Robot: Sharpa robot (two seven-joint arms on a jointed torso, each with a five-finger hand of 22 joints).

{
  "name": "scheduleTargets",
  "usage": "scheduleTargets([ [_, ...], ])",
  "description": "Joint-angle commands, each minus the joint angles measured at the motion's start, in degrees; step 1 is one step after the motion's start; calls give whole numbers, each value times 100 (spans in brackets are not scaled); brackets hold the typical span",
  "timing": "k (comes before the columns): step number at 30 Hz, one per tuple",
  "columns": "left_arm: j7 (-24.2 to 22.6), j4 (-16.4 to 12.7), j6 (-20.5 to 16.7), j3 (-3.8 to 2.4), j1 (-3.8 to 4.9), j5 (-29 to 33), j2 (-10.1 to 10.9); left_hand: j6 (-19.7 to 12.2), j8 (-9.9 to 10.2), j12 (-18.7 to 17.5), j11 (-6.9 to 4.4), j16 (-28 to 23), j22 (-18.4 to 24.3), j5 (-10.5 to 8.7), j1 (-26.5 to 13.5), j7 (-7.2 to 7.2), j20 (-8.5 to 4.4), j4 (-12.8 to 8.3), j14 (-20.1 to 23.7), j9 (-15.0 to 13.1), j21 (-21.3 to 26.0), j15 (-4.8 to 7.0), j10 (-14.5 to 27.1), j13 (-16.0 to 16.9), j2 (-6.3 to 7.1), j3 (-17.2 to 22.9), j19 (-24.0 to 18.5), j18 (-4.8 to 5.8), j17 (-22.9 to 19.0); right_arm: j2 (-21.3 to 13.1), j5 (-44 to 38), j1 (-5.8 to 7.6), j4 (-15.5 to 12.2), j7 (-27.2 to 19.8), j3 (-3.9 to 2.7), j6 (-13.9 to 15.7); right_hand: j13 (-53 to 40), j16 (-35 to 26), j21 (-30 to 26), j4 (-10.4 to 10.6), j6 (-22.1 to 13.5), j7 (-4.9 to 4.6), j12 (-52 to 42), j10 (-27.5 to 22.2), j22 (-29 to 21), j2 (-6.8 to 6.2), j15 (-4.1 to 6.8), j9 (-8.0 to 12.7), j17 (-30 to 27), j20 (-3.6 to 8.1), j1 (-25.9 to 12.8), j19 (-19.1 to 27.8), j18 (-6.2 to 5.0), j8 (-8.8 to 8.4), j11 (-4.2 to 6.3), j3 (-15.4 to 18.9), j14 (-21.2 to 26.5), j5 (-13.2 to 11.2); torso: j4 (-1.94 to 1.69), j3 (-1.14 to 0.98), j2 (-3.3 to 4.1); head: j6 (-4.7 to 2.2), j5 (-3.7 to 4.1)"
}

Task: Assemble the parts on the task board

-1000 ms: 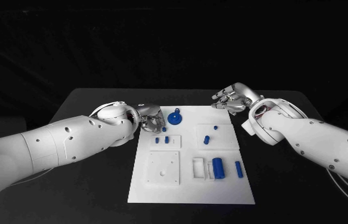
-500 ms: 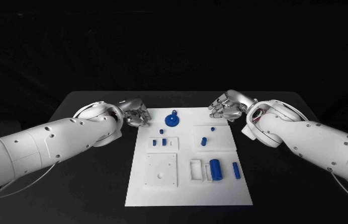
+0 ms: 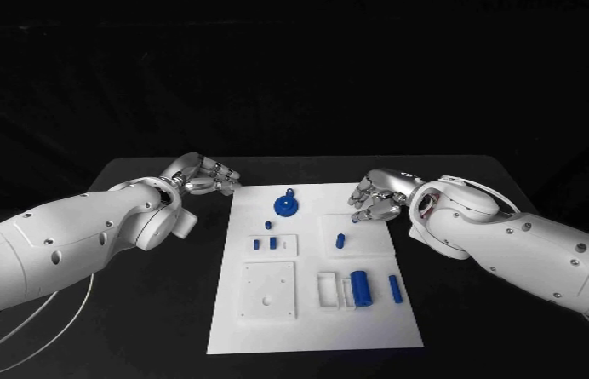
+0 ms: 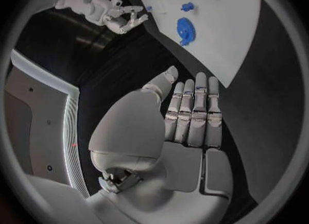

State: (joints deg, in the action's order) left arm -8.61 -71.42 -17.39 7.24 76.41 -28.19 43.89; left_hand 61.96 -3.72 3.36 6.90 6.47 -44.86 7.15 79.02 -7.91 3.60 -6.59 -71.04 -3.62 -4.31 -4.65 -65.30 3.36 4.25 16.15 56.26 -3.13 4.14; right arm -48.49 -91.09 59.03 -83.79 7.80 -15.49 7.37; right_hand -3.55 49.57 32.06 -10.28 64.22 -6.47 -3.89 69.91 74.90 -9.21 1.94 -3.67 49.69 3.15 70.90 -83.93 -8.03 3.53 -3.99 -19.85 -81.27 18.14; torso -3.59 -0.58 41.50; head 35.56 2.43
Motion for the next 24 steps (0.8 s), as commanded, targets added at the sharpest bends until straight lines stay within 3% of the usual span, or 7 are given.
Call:
scheduleTargets([
  [1,-507,-78,153,-8,9,1041,24,-41,9,4,-5,-180,75,40,4,6,-17,-50,-156,1,2,22,30,-8,-61,-35,101,-47,3,13,-645,-25,-38,201,0,-150,10,24,-3,40,-29,6,33,-13,273,-34,-31,2,-17,-36,16,-289,-43,4,16,-13,7,-51,0,6,5,-9,17],
  [11,-710,-150,208,-9,9,1426,66,-21,8,4,-14,-287,377,46,-59,17,3,-197,-116,1,34,-5,-8,-8,-166,-115,93,-23,-3,80,-980,-102,-42,344,12,-182,10,54,4,104,0,10,33,2,240,-136,-27,0,-66,-27,43,-287,-28,5,19,-318,12,-217,-11,5,3,3,27],
  [16,-732,-172,211,-9,9,1466,74,-18,7,5,-11,-285,525,42,-84,16,10,-244,-94,0,26,-13,-3,-8,-187,-135,98,-22,-2,129,-1048,-133,-17,365,24,-209,10,62,36,41,92,26,33,88,246,-108,-7,-3,-72,-13,96,-290,-15,8,43,-668,10,-406,-13,1,0,17,17],
  [24,-719,-181,251,-9,10,1480,80,-18,7,5,-10,-285,573,47,-81,16,7,-266,-96,0,19,-11,-2,-8,-200,-138,108,-21,-1,168,-1131,-182,11,386,43,-316,7,70,92,-37,318,82,30,307,268,-89,37,-16,-70,31,98,-287,29,14,113,-1041,3,-497,-9,-5,1,40,3],
])
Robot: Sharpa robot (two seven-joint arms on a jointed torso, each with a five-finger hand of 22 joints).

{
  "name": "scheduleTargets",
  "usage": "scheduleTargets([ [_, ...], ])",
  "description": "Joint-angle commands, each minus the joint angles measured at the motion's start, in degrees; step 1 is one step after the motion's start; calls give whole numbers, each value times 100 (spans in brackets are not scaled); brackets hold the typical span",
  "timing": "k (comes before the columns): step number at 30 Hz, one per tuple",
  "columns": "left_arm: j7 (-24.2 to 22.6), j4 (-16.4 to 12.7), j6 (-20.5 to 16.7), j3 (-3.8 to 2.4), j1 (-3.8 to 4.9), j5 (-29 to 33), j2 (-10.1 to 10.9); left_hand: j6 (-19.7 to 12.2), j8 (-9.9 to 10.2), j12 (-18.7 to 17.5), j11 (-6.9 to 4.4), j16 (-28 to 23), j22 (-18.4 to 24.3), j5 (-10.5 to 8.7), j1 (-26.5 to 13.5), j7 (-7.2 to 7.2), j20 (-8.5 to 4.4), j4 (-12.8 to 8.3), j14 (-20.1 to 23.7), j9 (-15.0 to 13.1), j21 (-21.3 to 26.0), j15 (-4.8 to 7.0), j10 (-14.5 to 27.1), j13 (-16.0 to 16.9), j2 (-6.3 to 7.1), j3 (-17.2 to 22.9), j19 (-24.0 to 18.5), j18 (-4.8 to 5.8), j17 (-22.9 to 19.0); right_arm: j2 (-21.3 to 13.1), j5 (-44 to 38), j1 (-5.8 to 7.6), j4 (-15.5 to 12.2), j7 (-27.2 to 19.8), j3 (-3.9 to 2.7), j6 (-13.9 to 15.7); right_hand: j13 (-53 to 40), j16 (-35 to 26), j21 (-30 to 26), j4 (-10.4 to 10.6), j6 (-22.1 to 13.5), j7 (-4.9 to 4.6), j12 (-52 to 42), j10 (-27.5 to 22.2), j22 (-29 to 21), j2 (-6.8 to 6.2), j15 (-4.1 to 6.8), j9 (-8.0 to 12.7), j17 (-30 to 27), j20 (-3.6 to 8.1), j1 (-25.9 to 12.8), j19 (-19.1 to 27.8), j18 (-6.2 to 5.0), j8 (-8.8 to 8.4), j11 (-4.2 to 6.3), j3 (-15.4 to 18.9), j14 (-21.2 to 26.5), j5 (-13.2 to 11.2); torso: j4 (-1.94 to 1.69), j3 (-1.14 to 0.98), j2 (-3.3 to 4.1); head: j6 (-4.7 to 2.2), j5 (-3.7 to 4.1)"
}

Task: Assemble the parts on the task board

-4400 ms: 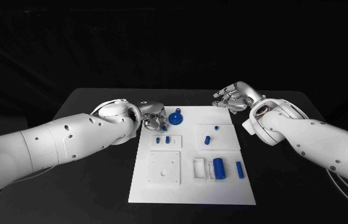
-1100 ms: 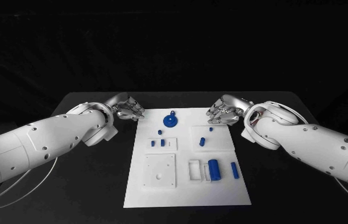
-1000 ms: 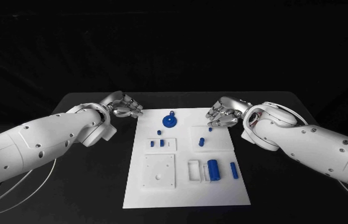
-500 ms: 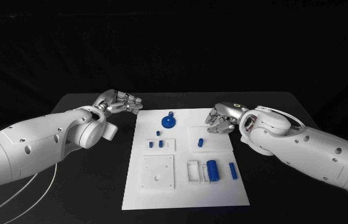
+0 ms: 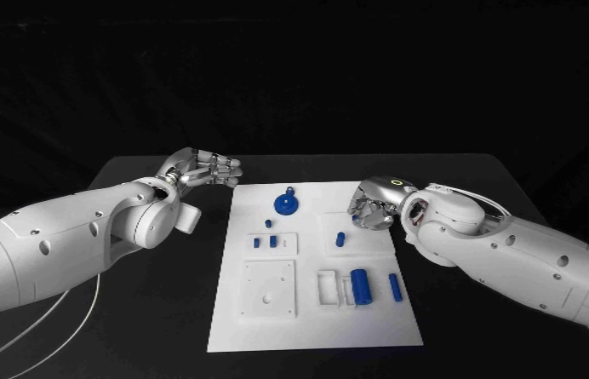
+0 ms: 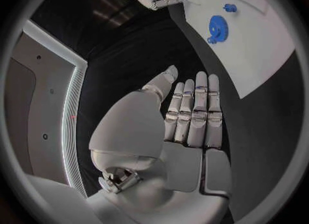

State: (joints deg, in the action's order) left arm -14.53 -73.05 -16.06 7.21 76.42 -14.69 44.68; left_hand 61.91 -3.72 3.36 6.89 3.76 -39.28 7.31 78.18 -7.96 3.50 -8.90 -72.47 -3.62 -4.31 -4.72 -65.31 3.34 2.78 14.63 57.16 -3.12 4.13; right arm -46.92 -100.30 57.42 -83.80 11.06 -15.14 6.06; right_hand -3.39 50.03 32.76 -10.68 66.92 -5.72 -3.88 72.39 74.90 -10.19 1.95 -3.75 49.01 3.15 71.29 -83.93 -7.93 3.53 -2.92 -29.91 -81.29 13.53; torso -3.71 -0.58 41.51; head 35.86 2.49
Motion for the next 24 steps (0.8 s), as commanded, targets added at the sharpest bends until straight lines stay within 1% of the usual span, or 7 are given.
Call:
scheduleTargets([
  [1,-125,-19,129,-7,9,135,2,-12,8,5,-5,-17,21,29,-1,21,19,-39,57,0,20,-9,10,-5,-47,9,15,-21,-2,14,-222,-24,17,65,9,-199,-10,25,34,-9,73,12,30,87,274,15,42,-6,0,39,56,-286,28,11,14,-67,2,-40,3,-6,0,11,-2],
  [4,-121,-21,150,-7,9,152,5,-9,8,6,-1,-16,43,29,-8,20,24,-43,67,0,25,-14,26,-5,-50,4,7,-18,-2,25,-251,-36,32,79,16,-235,-13,26,60,-22,129,27,25,148,283,39,55,-11,2,48,76,-288,34,17,35,-94,3,-56,5,-4,1,8,-3],
  [8,-118,-18,165,-7,9,162,5,-8,8,7,2,-15,68,21,-9,21,28,-51,70,1,24,-16,32,-4,-53,-2,7,-17,-1,41,-283,-46,41,95,25,-267,-16,27,95,-62,237,47,28,260,304,109,77,-13,10,72,122,-286,58,14,68,-184,3,-103,5,-7,-2,17,-9],
  [11,-112,-16,173,-7,9,167,5,-8,8,7,2,-15,68,21,-9,21,28,-51,70,1,24,-16,32,-4,-53,-2,7,-17,-1,58,-301,-56,46,98,40,-292,-25,27,120,-98,358,74,35,387,320,149,103,-17,17,95,140,-284,76,16,109,-222,2,-130,4,-4,-1,25,-4],
  [17,-106,-7,173,-7,9,169,5,-3,7,5,3,-13,91,27,-7,22,25,-62,62,0,18,-12,39,-5,-61,-8,13,-18,2,92,-388,-73,51,163,69,-269,-31,19,168,-155,505,105,33,522,342,248,142,-24,29,135,183,-284,117,18,153,-248,1,-207,4,-5,-1,31,-7],
  [20,-102,-4,176,-7,9,169,5,-3,7,5,3,-13,91,27,-7,22,25,-62,62,0,18,-12,39,-5,-61,-8,13,-18,2,103,-468,-80,51,231,80,-246,-35,10,181,-195,614,129,32,613,349,290,159,-33,36,158,193,-282,143,18,180,-288,-5,-211,0,-2,-3,41,0],
  [24,-95,6,175,-7,9,169,6,8,7,6,2,-13,102,26,1,24,19,-76,55,0,11,-8,39,-5,-75,-10,17,-17,3,108,-557,-86,51,325,87,-196,-36,-6,222,-246,681,147,32,678,358,307,180,-35,42,183,170,-287,168,15,196,-385,-20,-222,2,-2,-4,43,-2],
])
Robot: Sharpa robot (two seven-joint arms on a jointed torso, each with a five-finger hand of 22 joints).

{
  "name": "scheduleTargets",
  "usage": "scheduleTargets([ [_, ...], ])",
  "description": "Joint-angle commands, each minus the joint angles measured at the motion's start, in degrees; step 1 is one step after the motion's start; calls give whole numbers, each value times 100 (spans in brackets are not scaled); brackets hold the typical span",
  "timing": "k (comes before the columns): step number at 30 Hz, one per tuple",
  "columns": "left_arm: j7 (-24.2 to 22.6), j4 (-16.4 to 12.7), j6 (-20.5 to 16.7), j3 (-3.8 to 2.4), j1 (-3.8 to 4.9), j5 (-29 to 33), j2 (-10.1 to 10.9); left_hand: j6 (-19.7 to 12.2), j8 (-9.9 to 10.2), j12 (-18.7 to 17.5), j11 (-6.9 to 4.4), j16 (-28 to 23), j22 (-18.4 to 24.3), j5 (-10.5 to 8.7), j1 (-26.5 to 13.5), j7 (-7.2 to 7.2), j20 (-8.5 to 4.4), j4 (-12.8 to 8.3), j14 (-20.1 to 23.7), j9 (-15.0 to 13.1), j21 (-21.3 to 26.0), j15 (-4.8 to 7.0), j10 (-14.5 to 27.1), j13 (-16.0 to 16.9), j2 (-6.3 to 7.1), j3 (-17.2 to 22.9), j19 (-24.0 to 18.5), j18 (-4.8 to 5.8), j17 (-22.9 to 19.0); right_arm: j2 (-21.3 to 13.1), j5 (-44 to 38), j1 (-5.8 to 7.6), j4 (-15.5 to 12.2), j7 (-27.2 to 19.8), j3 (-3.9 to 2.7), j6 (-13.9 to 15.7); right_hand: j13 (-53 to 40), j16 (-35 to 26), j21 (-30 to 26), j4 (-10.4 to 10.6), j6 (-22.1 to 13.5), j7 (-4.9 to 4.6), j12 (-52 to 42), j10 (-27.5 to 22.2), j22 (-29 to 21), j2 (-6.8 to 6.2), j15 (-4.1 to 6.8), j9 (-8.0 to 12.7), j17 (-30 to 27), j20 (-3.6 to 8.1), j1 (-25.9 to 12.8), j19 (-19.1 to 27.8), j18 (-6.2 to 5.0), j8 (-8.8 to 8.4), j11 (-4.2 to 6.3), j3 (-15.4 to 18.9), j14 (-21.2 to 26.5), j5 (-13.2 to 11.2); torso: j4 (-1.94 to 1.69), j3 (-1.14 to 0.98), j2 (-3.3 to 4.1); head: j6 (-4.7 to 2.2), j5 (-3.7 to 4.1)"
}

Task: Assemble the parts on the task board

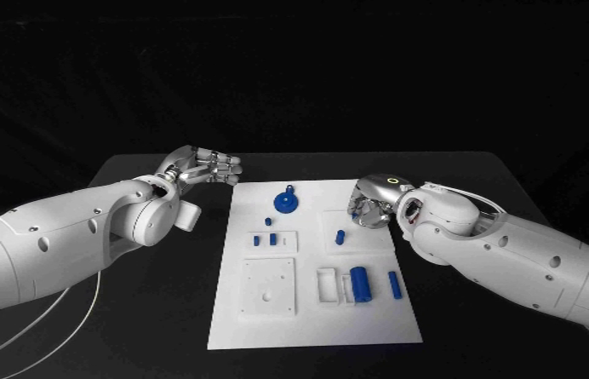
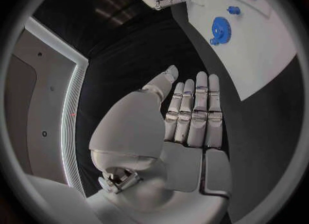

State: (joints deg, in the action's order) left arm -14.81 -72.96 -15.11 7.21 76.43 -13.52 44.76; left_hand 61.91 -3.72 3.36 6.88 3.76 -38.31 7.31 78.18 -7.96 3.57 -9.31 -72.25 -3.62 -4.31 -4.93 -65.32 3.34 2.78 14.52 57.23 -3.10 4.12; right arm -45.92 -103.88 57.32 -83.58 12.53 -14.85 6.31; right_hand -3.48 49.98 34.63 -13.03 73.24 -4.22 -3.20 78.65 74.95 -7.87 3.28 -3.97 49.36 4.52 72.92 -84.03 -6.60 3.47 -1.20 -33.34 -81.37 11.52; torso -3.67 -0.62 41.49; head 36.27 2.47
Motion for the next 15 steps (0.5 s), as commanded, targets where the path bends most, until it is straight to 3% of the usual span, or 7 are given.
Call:
scheduleTargets([
  [1,-66,0,79,-7,8,52,-2,8,7,6,2,-13,5,26,1,24,12,-34,33,0,11,13,40,-5,-76,1,9,-18,4,9,-216,-77,29,196,59,-205,-27,-9,45,-23,59,0,-35,63,354,78,50,-14,8,51,-4,-280,42,19,27,-71,-17,-27,1,3,0,4,-1],
  [10,-66,53,66,-6,8,52,-10,8,7,6,3,-13,5,26,1,24,11,-35,33,0,10,13,41,-5,-76,0,9,-18,4,-37,-224,-79,0,262,58,3,-28,-56,86,-54,112,18,-36,116,348,60,68,-20,10,72,-63,-286,63,20,44,-189,-49,-80,2,-2,-2,0,-21],
  [15,-72,91,56,-6,8,52,-14,10,8,4,5,-13,7,26,5,24,9,-48,30,1,5,14,49,-6,-80,-7,8,-16,4,-88,-50,-75,-66,254,18,50,-28,-59,107,-52,120,20,-36,124,351,59,71,-21,12,75,-66,-287,65,20,47,-196,-53,-98,9,-3,-2,-14,-30],
])
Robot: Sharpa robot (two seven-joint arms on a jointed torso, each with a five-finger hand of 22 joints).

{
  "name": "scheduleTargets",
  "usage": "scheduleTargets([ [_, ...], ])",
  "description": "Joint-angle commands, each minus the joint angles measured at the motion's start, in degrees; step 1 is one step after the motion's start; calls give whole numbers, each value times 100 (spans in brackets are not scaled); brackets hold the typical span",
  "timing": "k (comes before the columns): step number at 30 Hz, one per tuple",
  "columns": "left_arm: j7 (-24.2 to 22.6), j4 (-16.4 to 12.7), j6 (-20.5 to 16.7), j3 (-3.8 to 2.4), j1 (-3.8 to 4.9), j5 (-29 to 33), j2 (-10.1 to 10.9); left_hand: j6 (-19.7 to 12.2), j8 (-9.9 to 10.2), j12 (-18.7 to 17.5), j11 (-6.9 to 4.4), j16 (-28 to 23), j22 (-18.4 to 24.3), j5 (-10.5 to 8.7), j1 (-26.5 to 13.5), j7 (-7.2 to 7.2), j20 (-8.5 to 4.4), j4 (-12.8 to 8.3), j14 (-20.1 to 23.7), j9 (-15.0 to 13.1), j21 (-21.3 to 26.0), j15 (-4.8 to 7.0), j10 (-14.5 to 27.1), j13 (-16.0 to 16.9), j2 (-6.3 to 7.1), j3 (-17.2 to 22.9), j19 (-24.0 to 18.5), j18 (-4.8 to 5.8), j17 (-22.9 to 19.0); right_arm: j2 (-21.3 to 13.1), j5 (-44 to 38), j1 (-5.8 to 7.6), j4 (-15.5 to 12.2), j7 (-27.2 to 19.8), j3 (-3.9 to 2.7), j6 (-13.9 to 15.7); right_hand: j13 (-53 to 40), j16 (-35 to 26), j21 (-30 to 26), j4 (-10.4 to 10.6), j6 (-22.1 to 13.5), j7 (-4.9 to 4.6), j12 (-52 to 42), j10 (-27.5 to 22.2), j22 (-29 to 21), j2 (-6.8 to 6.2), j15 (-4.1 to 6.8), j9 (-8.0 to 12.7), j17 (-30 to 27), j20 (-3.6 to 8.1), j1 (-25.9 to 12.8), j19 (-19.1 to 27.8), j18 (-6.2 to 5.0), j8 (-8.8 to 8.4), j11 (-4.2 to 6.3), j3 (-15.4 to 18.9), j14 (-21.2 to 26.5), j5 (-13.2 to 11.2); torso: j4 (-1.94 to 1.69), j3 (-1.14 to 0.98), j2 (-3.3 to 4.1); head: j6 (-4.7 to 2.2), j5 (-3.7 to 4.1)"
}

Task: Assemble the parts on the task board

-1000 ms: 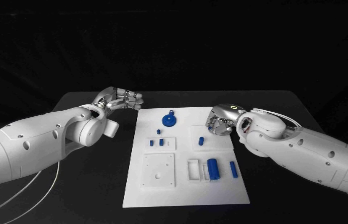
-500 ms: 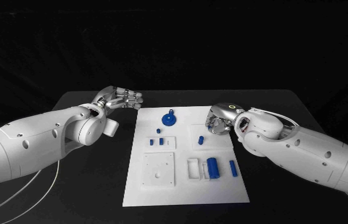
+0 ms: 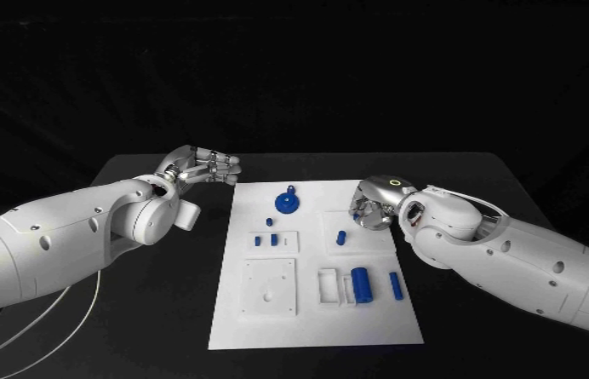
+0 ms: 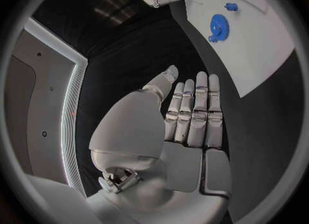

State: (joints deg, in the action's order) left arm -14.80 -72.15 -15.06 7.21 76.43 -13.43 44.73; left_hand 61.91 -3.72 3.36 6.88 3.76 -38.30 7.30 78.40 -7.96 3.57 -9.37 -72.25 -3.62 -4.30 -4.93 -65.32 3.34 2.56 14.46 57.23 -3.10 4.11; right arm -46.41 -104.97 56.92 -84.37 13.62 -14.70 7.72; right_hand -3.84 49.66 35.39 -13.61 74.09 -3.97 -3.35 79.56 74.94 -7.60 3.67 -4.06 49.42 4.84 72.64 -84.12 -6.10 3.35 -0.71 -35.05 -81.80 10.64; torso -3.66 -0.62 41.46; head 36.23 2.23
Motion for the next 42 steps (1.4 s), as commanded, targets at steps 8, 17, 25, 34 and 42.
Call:
scheduleTargets([
  [8,-84,68,36,-6,8,43,-28,10,8,4,5,-13,6,26,-18,24,8,-42,30,1,5,14,49,-6,-57,-1,8,-16,5,-81,625,8,-112,90,-157,-86,8,-33,39,6,43,-3,-20,37,352,31,33,-13,10,46,-40,-277,16,32,-1,-35,-12,-28,5,-5,4,-21,-9],
  [17,-106,102,20,-6,8,44,-47,10,8,4,5,-13,6,26,-18,24,8,-42,30,1,5,14,49,-6,-57,-1,8,-16,5,-101,976,49,-245,19,-378,3,9,-49,33,5,40,-3,-19,32,349,42,34,-14,12,48,-34,-273,4,31,-3,-34,-15,-48,3,5,-1,-33,-20],
  [25,-119,102,7,-6,8,79,-56,10,8,4,5,-13,6,26,-18,24,8,-42,30,1,5,14,49,-6,-57,-1,8,-16,5,-96,1194,55,-420,-36,-464,33,9,-56,33,3,39,-4,-20,32,348,46,34,-15,16,49,-32,-274,-7,32,-3,-32,-18,-45,4,12,-4,-41,-56],
  [34,-152,79,-55,-5,8,144,-86,10,8,5,6,-14,8,25,-19,24,9,-55,34,1,4,14,52,-6,-63,-11,6,-16,4,33,1183,5,-967,-121,-469,75,10,-64,19,-1,35,-6,-19,27,344,55,32,-15,20,44,-34,-272,-20,32,-5,-15,-19,-21,7,13,0,-35,-182],
  [42,-251,77,-332,-4,7,353,-159,23,6,6,4,-14,19,25,-20,27,13,-76,46,0,6,10,43,-5,-70,-29,-3,-14,2,245,750,-43,-1454,-171,-212,128,9,-69,19,-5,34,-6,-20,26,344,62,31,-15,23,41,-33,-272,-21,32,-5,-2,-21,-14,20,22,-14,-28,-304],
])
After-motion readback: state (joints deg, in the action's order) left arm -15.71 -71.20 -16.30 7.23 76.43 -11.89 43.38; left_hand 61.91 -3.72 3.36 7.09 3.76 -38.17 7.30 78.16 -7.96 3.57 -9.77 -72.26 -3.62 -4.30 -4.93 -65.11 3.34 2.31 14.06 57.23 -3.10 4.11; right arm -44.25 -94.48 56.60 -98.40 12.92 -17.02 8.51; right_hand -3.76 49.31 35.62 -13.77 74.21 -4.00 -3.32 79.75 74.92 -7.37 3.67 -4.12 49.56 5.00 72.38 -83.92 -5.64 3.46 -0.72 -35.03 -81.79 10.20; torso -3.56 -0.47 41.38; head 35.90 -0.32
